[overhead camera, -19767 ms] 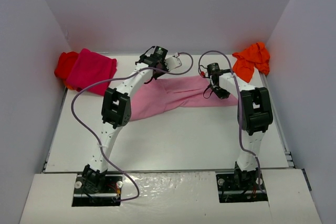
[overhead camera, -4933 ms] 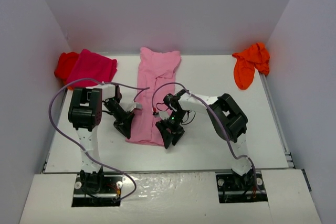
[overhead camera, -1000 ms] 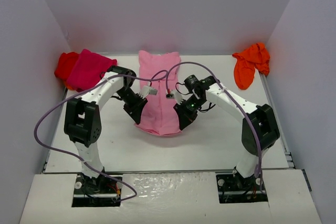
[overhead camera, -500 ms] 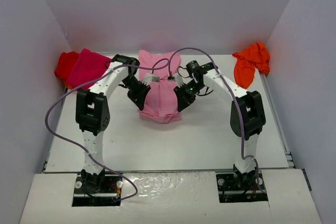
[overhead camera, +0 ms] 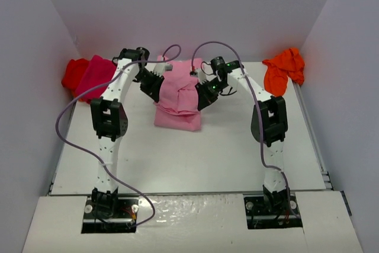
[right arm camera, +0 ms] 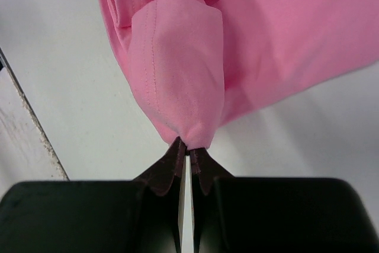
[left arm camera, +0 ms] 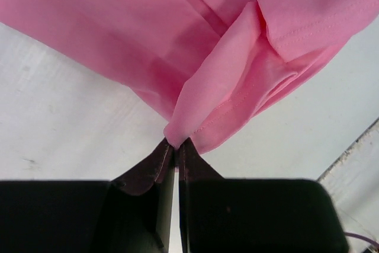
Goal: Fold and stack the t-shirts
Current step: Fold the folded rectangular tshirt in 1/3 of the way
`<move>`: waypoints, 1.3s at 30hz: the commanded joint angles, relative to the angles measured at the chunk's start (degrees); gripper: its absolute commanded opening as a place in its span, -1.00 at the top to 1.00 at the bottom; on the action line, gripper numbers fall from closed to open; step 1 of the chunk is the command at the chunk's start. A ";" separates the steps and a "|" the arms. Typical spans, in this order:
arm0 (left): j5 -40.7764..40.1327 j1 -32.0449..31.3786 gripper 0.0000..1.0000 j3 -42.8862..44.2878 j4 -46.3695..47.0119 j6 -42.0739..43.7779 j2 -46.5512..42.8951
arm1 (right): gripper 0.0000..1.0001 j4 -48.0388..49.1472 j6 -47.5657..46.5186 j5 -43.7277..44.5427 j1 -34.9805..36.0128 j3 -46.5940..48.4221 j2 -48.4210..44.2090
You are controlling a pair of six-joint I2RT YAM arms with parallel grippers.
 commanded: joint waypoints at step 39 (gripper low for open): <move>15.95 0.49 1.00 6.40 -5.35 -0.49 -0.91 | 1.00 10.36 1.74 18.30 3.11 -5.40 -13.76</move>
